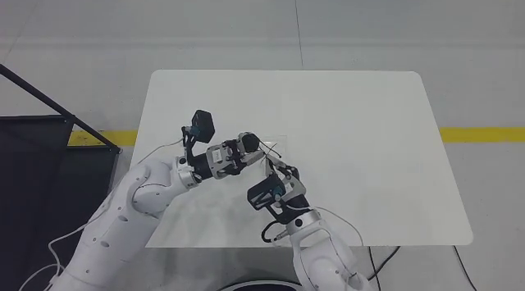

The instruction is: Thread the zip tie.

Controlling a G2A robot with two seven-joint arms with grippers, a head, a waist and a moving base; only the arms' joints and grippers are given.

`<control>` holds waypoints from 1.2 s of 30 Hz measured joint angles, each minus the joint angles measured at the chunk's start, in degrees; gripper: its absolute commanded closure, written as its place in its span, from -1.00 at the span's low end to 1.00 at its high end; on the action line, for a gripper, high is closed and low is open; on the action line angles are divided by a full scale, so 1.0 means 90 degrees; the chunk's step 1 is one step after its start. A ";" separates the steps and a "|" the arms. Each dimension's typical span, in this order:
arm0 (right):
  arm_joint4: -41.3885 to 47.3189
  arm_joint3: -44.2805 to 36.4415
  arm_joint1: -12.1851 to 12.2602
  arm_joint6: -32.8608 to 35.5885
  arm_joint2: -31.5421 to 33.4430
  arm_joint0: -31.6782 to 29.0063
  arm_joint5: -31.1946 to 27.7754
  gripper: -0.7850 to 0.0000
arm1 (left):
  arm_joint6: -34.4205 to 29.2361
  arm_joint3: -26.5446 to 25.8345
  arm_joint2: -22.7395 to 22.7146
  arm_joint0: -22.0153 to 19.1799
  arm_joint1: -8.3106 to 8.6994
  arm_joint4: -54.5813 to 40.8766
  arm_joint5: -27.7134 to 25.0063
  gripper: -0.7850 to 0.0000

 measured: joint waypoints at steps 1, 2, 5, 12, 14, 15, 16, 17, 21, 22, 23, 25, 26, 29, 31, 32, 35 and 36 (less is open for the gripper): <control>0.0070 -0.0011 0.0002 0.0001 0.0042 -0.0005 -0.0040 1.00 | -0.0013 0.0009 -0.0012 0.0007 0.0002 0.0000 -0.0011 -1.00; 0.0135 -0.0021 0.0003 0.0006 0.0084 -0.0007 -0.0074 1.00 | -0.0028 0.0019 -0.0023 0.0016 0.0004 -0.0001 -0.0021 -1.00; 0.0356 -0.0044 0.0008 0.0003 0.0218 -0.0015 -0.0191 1.00 | -0.0092 0.0059 -0.0058 0.0049 0.0012 -0.0023 -0.0069 -1.00; 0.0618 -0.0118 0.0071 -0.0240 0.0544 -0.0076 -0.0811 1.00 | -0.0059 0.0286 -0.0256 0.0199 0.0048 -0.0397 -0.0381 -1.00; 0.0591 -0.0138 0.0110 -0.0405 0.0682 -0.0109 -0.1071 1.00 | -0.0071 0.0408 -0.0322 0.0230 0.0065 -0.0717 -0.0622 -1.00; 0.0554 -0.0145 0.0138 -0.0520 0.0783 -0.0141 -0.1218 1.00 | -0.0125 0.0515 -0.0350 0.0240 0.0080 -0.1013 -0.0826 -1.00; 0.0527 -0.0150 0.0159 -0.0604 0.0866 -0.0170 -0.1315 1.00 | -0.0212 0.0603 -0.0352 0.0236 0.0095 -0.1288 -0.0996 -1.00; 0.0488 -0.0155 0.0179 -0.0675 0.0942 -0.0195 -0.1396 1.00 | -0.0336 0.0691 -0.0333 0.0219 0.0110 -0.1581 -0.1158 -1.00; 0.0083 -0.0213 0.0278 -0.1057 0.1191 -0.0335 -0.1823 1.00 | -0.1561 0.1063 0.0004 -0.0061 0.0220 -0.3467 -0.1371 -1.00; -0.0034 -0.0234 0.0300 -0.1138 0.1231 -0.0379 -0.1898 1.00 | -0.1922 0.1118 0.0098 -0.0149 0.0248 -0.3944 -0.1290 -1.00; -0.0138 -0.0259 0.0320 -0.1206 0.1269 -0.0425 -0.1962 1.00 | -0.2286 0.1150 0.0164 -0.0227 0.0268 -0.4410 -0.1205 -1.00; -0.0240 -0.0296 0.0342 -0.1268 0.1320 -0.0483 -0.2022 1.00 | -0.2828 0.1163 0.0197 -0.0256 0.0278 -0.5168 -0.1159 -1.00; -0.0240 -0.0298 0.0343 -0.1269 0.1322 -0.0485 -0.2023 1.00 | -0.2862 0.1160 0.0193 -0.0250 0.0277 -0.5294 -0.1163 -1.00; -0.0230 -0.0296 0.0341 -0.1262 0.1318 -0.0480 -0.2016 1.00 | -0.2460 0.1157 0.0186 -0.0243 0.0275 -0.4903 -0.1172 -1.00; -0.0229 -0.0295 0.0341 -0.1261 0.1317 -0.0480 -0.2015 1.00 | -0.2409 0.1157 0.0186 -0.0243 0.0275 -0.4642 -0.1172 -1.00; -0.0229 -0.0295 0.0341 -0.1261 0.1317 -0.0480 -0.2015 1.00 | -0.2415 0.1157 0.0186 -0.0243 0.0275 -0.4633 -0.1172 -1.00; -0.0252 -0.0284 0.0341 -0.1240 0.1319 -0.0482 -0.1982 1.00 | -0.2382 0.1081 0.0198 -0.0216 0.0269 -0.4634 -0.1092 -1.00; -0.0326 -0.0269 0.0342 -0.1221 0.1299 -0.0483 -0.1922 1.00 | -0.2355 0.1003 0.0222 -0.0191 0.0262 -0.4661 -0.1011 -1.00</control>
